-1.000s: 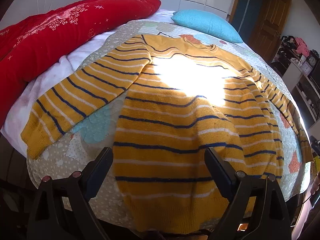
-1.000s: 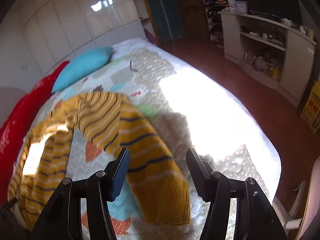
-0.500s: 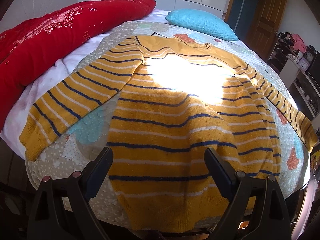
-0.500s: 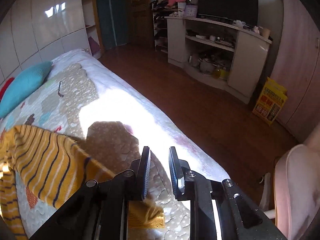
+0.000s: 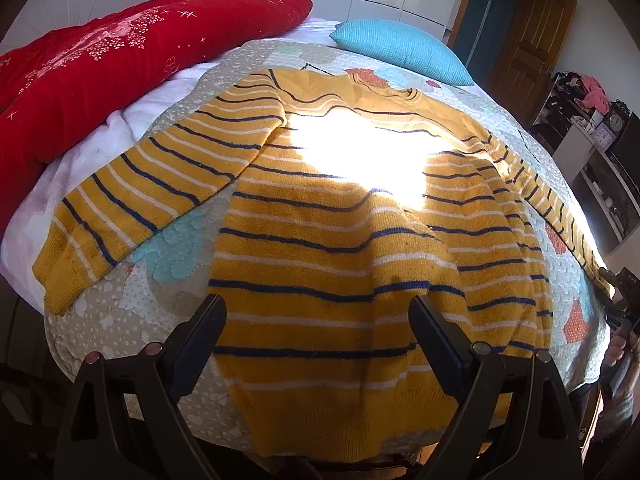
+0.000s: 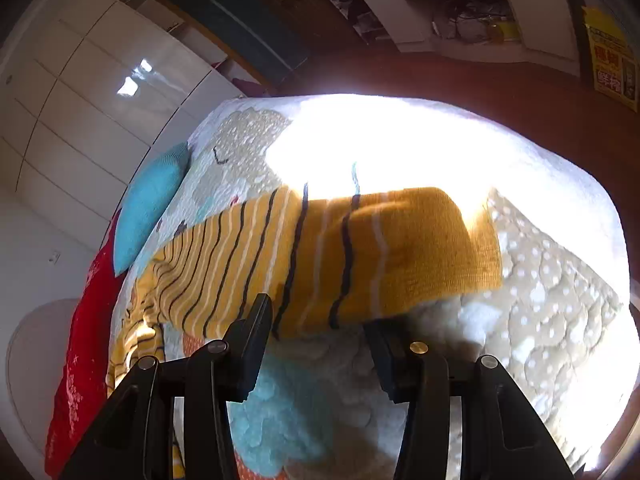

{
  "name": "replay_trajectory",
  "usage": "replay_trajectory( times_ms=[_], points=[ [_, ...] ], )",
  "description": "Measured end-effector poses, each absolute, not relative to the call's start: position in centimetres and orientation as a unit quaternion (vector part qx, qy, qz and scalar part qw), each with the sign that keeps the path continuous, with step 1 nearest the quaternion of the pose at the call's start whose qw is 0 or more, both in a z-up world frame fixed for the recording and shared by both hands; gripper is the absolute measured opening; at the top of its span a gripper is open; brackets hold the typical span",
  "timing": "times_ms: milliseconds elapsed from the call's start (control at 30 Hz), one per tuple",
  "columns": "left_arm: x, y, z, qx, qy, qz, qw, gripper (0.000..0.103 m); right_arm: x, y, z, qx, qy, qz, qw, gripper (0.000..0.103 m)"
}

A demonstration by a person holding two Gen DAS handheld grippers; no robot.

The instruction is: Fold small clothes

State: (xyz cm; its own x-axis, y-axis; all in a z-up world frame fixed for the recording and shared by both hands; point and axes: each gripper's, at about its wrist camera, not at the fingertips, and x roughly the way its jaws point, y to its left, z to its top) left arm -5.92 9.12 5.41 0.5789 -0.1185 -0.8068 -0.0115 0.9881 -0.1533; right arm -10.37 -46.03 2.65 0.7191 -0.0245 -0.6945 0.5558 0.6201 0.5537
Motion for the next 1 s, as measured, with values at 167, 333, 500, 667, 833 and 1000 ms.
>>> replay_trajectory(
  times_ms=[167,333,500,667,833,1000],
  points=[
    [-6.4,10.8,5.8,-0.099,0.448,-0.021,0.888,0.092,-5.1,-47.3,3.5,0.348,0.359,-0.221,0.838,0.006],
    [-7.2,13.4,5.9,-0.13,0.433,-0.018,0.892,0.092,1.2,-40.8,10.6,0.228,0.352,-0.157,0.894,0.005],
    [-8.3,16.8,5.6,-0.167,0.418,-0.007,0.893,0.092,9.9,-26.6,15.4,0.141,0.36,-0.008,0.922,0.005],
    [-10.0,20.5,5.5,-0.187,0.401,0.018,0.897,0.092,16.7,-10.8,13.3,0.058,0.404,0.106,0.907,0.005],
    [-11.1,24.0,4.4,-0.213,0.399,0.042,0.891,0.092,20.5,0.5,6.7,-0.028,0.455,0.146,0.878,0.005],
    [-11.7,25.7,3.0,-0.226,0.404,0.055,0.884,0.092,21.3,6.2,1.7,-0.119,0.48,0.142,0.857,0.009]
  ],
)
